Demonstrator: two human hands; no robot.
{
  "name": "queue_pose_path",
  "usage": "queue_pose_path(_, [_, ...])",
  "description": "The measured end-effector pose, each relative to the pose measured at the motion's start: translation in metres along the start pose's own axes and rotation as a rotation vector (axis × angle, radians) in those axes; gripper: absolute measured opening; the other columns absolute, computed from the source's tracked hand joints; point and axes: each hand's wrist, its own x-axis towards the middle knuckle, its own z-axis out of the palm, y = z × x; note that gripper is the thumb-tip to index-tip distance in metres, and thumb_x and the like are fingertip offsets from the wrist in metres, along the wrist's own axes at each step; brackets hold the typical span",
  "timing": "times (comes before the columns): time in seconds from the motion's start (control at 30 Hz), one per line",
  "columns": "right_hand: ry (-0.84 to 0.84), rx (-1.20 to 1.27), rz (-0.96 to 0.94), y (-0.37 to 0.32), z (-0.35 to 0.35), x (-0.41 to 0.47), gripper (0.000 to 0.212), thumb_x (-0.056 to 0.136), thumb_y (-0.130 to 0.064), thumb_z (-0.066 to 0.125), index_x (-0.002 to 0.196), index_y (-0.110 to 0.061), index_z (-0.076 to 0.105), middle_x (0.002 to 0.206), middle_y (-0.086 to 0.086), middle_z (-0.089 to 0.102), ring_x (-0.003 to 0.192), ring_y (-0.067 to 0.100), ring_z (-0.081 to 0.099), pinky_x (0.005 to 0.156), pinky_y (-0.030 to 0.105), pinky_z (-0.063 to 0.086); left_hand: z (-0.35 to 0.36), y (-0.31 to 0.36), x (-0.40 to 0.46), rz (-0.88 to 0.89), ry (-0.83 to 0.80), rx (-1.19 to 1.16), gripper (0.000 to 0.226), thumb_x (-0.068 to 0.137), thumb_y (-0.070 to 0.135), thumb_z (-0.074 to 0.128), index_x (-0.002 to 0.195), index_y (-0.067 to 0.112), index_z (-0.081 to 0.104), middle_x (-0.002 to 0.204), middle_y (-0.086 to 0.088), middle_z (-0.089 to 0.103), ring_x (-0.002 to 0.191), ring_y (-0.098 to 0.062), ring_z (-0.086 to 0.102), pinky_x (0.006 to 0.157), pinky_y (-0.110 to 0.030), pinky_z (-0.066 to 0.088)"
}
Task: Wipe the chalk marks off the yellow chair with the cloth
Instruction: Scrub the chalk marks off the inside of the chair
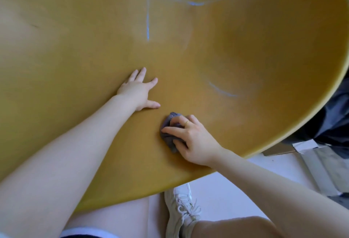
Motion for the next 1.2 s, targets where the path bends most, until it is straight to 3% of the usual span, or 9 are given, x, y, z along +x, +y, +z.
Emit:
queue_pose_path(0.17, [0.065, -0.189, 0.104, 0.026, -0.003, 0.013, 0.040, 0.082, -0.028, 0.035, 0.104, -0.018, 0.067, 0.102, 0.011, 0.064, 0.070, 0.032, 0.052, 0.061, 0.039, 0.052, 0.004, 0.003, -0.005, -0.001, 0.038, 0.004, 0.084, 0.083, 0.060, 0.053, 0.149, 0.035, 0.008, 0.157, -0.002, -0.016, 0.145, -0.021, -0.010, 0.116, -0.038, 0.009])
queue_pose_path(0.23, [0.115, -0.281, 0.208, 0.050, -0.013, 0.022, 0.037, 0.082, -0.025, 0.040, 0.106, -0.017, 0.067, 0.102, 0.013, 0.064, 0.076, 0.035, 0.054, 0.066, 0.043, 0.053, 0.003, 0.010, -0.005, -0.012, 0.057, 0.007, 0.085, 0.083, 0.060, 0.053, 0.150, 0.030, 0.011, 0.158, -0.005, -0.011, 0.145, -0.024, -0.005, 0.116, -0.039, 0.012])
queue_pose_path(0.4, [0.200, -0.453, 0.520, 0.114, -0.057, 0.022, 0.038, 0.091, -0.015, 0.048, 0.128, -0.018, 0.053, 0.132, 0.013, 0.047, 0.111, 0.036, 0.039, 0.088, 0.042, 0.036, 0.003, 0.029, 0.002, 0.032, 0.066, 0.054, 0.097, 0.082, 0.063, 0.052, 0.150, 0.008, 0.009, 0.158, -0.004, -0.007, 0.146, -0.019, 0.000, 0.116, -0.034, 0.012])
queue_pose_path(0.53, [0.346, -0.409, 0.654, 0.114, -0.052, 0.032, 0.038, 0.086, -0.009, 0.048, 0.123, -0.014, 0.057, 0.130, 0.015, 0.047, 0.111, 0.038, 0.039, 0.089, 0.042, 0.034, 0.008, 0.036, 0.014, 0.113, 0.065, 0.151, 0.108, 0.078, 0.067, 0.053, 0.150, 0.006, -0.002, 0.157, -0.005, -0.016, 0.146, -0.018, -0.006, 0.118, -0.033, 0.005])
queue_pose_path(0.67, [0.352, -0.316, 0.551, 0.080, -0.019, 0.040, 0.032, 0.075, -0.015, 0.050, 0.103, -0.014, 0.067, 0.109, 0.015, 0.058, 0.093, 0.039, 0.047, 0.074, 0.038, 0.037, 0.003, 0.041, 0.020, 0.134, 0.018, 0.086, 0.110, 0.072, 0.064, 0.063, 0.151, 0.023, -0.004, 0.156, -0.002, -0.020, 0.145, -0.017, -0.009, 0.117, -0.035, 0.007])
queue_pose_path(0.83, [0.378, -0.183, 0.431, 0.045, 0.004, 0.034, 0.029, 0.067, -0.016, 0.049, 0.087, -0.013, 0.071, 0.089, 0.012, 0.063, 0.071, 0.034, 0.051, 0.061, 0.032, 0.042, -0.001, 0.048, 0.024, 0.101, -0.005, 0.115, 0.114, 0.069, 0.063, 0.067, 0.151, 0.023, -0.003, 0.156, -0.003, -0.019, 0.146, -0.018, -0.008, 0.116, -0.036, 0.013])
queue_pose_path(1.03, [0.158, -0.127, 0.324, 0.068, -0.019, 0.013, 0.033, 0.083, -0.017, 0.042, 0.104, -0.015, 0.068, 0.107, 0.011, 0.061, 0.084, 0.034, 0.047, 0.072, 0.043, 0.049, -0.004, 0.066, 0.017, 0.030, -0.036, 0.178, 0.125, 0.064, 0.075, 0.061, 0.150, 0.015, -0.007, 0.156, -0.009, -0.019, 0.146, -0.021, -0.007, 0.117, -0.036, 0.010])
queue_pose_path(1.13, [0.200, -0.212, 0.359, 0.083, -0.038, -0.004, 0.031, 0.078, -0.018, 0.047, 0.099, -0.014, 0.070, 0.100, 0.013, 0.065, 0.076, 0.036, 0.050, 0.063, 0.038, 0.046, -0.004, 0.084, 0.019, 0.044, -0.014, 0.191, 0.129, 0.064, 0.077, 0.058, 0.149, 0.006, -0.007, 0.156, -0.009, -0.018, 0.146, -0.020, -0.008, 0.118, -0.036, 0.005])
queue_pose_path(1.2, [0.233, -0.346, 0.448, 0.102, -0.058, -0.017, 0.025, 0.080, -0.015, 0.057, 0.102, -0.013, 0.070, 0.104, 0.016, 0.064, 0.082, 0.038, 0.052, 0.066, 0.038, 0.044, -0.003, 0.093, 0.022, 0.050, -0.009, 0.152, 0.131, 0.064, 0.075, 0.060, 0.148, 0.003, -0.009, 0.156, -0.009, -0.018, 0.146, -0.021, -0.008, 0.118, -0.036, 0.005])
